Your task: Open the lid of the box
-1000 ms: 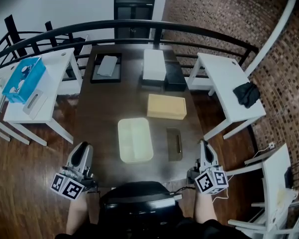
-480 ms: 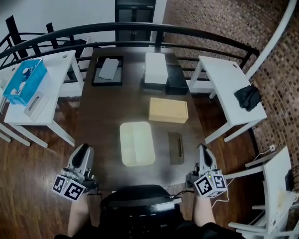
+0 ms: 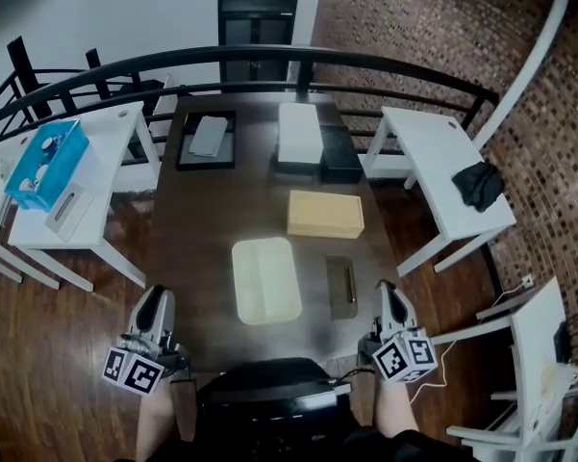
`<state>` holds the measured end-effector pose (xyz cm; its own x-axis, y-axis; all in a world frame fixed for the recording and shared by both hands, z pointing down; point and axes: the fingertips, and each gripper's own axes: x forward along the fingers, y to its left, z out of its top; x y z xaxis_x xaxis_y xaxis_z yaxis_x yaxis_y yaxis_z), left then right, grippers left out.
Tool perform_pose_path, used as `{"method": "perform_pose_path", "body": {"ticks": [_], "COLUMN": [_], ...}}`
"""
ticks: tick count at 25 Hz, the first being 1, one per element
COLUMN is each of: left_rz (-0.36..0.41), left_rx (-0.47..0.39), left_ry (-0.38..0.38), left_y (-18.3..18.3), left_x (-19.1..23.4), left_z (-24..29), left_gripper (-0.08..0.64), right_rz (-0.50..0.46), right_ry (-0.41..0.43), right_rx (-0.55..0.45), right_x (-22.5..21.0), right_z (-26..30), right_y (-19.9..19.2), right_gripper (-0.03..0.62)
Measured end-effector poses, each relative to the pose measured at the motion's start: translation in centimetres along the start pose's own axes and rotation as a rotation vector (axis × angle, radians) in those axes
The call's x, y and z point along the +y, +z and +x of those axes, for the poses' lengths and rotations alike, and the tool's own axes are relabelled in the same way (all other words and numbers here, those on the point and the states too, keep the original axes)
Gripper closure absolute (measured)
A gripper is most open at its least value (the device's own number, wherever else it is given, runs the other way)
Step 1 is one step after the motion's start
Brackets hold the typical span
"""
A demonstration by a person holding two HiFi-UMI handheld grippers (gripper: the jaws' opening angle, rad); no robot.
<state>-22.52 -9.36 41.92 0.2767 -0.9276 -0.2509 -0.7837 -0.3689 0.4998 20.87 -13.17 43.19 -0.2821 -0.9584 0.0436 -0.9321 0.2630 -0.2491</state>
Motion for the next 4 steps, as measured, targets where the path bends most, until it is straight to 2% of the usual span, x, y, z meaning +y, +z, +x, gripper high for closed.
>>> {"method": "perform_pose_path", "body": {"ticks": [4], "left_rz": [-0.008], "left_rx": [0.013], "left_ry": [-0.011], "left_y": [-0.43], "left_x": [-0.06], "left_z": [0.22], "left_gripper": [0.485], "right_rz": [0.004], "right_ry": [-0.008], "right_rx": [0.009], "right_x": [-0.51], "right_z": [-0.19], "right_y": [-0.52], "right_gripper": [0.592]}}
